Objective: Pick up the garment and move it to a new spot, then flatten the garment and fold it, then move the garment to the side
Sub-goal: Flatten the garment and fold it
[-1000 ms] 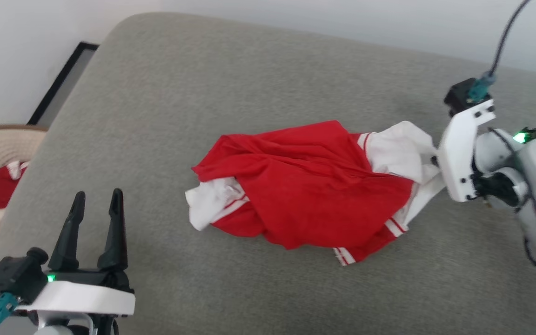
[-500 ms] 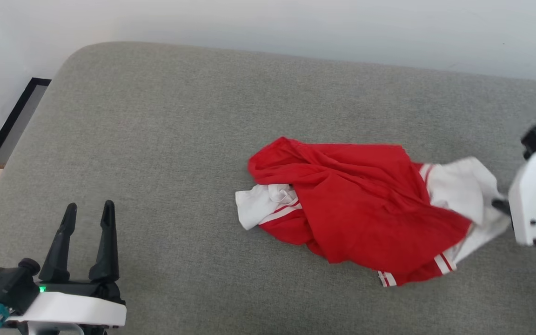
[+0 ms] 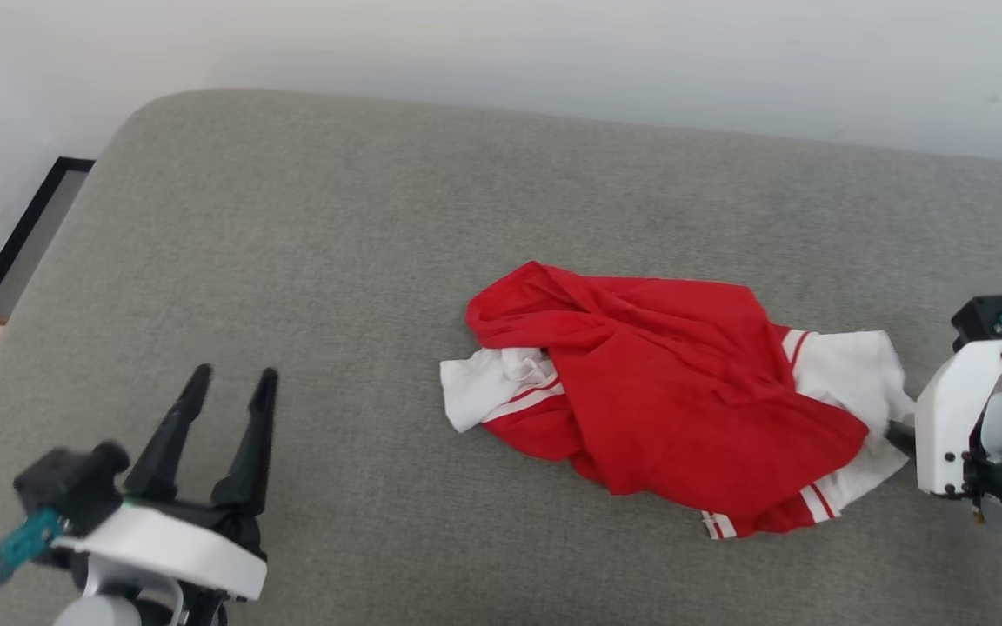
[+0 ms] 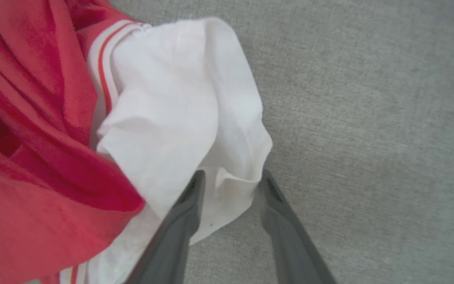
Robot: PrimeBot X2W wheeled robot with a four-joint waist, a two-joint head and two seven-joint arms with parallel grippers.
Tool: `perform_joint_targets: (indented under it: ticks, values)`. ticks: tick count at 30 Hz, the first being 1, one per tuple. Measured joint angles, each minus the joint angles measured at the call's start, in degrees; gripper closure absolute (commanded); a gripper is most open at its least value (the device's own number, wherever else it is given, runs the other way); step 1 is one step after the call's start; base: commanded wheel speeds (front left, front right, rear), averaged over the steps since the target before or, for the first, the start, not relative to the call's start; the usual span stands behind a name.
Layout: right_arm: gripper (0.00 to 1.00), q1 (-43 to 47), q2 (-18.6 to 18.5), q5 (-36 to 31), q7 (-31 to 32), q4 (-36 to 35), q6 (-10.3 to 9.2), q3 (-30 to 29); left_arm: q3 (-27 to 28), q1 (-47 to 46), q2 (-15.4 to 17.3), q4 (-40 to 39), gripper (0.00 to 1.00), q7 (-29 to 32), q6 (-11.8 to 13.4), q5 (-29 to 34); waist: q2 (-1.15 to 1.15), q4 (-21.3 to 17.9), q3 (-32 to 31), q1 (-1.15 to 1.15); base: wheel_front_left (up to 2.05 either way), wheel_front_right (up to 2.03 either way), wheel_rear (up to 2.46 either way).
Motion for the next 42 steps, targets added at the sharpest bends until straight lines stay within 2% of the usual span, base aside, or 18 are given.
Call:
perform_joint_targets:
  ticks: [5,10,16,24,31,34,38,42]
  values:
    - [0.0,-0.1,0.6,-0.9,-2.8,-2.5,0.0,-1.3,-4.7,-3.2,4.8,-2.5,0.0,7.3,0.0,-6.3,0.0,-1.7,-0.7,0.0,0.0,0.0,0.0]
    - [0.0,0.4,2.1,-3.0,-8.7,-7.3,-0.01,-5.0,-9.0,-8.1,9.5,-5.3,0.0,16.7,0.0,-11.3,0.0,-4.1,-0.8,0.0,0.0,0.0,0.0]
    - [0.0,2.5,7.2,-7.6,-17.0,-15.5,-0.01,-9.4,-13.1,-15.8,13.7,-7.1,0.0,28.1,0.0,-15.7,0.0,-7.7,-0.2,0.0,0.0,0.0,0.0]
    - [0.0,5.3,15.9,-13.8,-30.3,-25.3,-0.01,-12.3,-19.2,-27.1,14.8,-6.8,0.0,41.3,0.0,-19.2,0.0,-13.5,1.5,0.0,0.0,0.0,0.0]
    - [0.0,7.4,20.0,-18.1,-41.2,-28.8,-0.01,-11.8,-23.7,-34.8,14.3,-1.3,0.0,50.9,0.0,-19.9,0.0,-18.3,3.7,0.0,0.0,0.0,0.0]
    - [0.0,8.1,21.1,-18.3,-43.8,-28.9,-0.01,-12.1,-25.7,-37.0,13.8,1.6,0.0,55.3,0.3,-19.7,0.0,-20.1,4.8,0.0,0.0,0.0,0.0]
    - [0.0,9.0,21.7,-18.1,-45.0,-28.8,-0.01,-11.4,-27.9,-38.6,13.1,5.0,0.0,60.8,2.3,-19.7,0.0,-21.9,6.1,0.0,0.0,0.0,0.0]
    - [0.0,9.6,22.0,-17.7,-45.6,-29.0,-0.01,-10.8,-29.1,-39.4,12.9,6.7,0.0,63.2,3.5,-19.1,0.0,-23.0,7.0,0.0,0.0,0.0,0.0]
